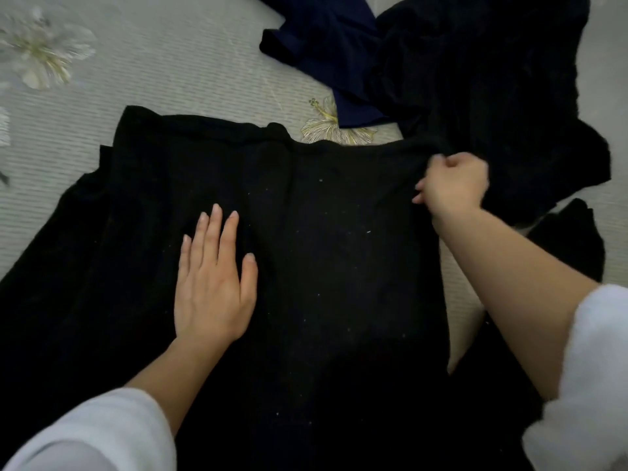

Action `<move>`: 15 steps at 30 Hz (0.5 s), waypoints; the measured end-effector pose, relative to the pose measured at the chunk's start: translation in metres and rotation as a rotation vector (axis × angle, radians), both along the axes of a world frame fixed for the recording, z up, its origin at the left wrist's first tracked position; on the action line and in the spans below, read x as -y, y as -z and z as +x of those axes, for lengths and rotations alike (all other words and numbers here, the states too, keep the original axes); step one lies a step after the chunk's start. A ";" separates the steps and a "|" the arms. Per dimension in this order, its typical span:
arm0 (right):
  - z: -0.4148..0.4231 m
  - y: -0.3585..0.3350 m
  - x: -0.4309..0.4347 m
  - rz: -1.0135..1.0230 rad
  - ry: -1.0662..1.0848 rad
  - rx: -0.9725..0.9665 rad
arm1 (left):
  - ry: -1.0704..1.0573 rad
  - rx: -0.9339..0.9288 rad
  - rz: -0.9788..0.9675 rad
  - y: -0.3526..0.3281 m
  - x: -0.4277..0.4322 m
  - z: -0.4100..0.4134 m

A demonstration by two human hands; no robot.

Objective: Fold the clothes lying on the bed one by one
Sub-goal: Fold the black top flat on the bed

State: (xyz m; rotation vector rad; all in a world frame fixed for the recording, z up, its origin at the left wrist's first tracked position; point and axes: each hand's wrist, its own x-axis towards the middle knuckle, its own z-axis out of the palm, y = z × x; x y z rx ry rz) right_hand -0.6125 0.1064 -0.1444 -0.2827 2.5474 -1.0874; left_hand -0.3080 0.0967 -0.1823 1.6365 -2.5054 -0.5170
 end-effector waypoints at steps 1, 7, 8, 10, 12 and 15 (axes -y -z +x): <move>-0.011 -0.001 0.000 -0.040 0.104 -0.010 | 0.001 0.004 0.005 0.000 0.000 -0.001; -0.025 0.006 -0.026 0.118 -0.047 0.063 | 0.015 0.053 0.011 0.000 0.002 -0.001; -0.017 0.002 -0.029 0.143 -0.148 -0.002 | 0.021 0.064 0.007 0.000 0.002 -0.001; -0.003 -0.005 -0.043 0.112 -0.311 -0.057 | 0.025 0.081 -0.001 0.001 0.002 -0.002; 0.005 -0.016 -0.070 0.045 -0.398 -0.097 | 0.016 0.091 -0.007 0.001 0.002 -0.003; -0.007 -0.026 -0.138 0.011 -0.313 -0.229 | 0.021 0.104 -0.013 0.001 0.000 -0.004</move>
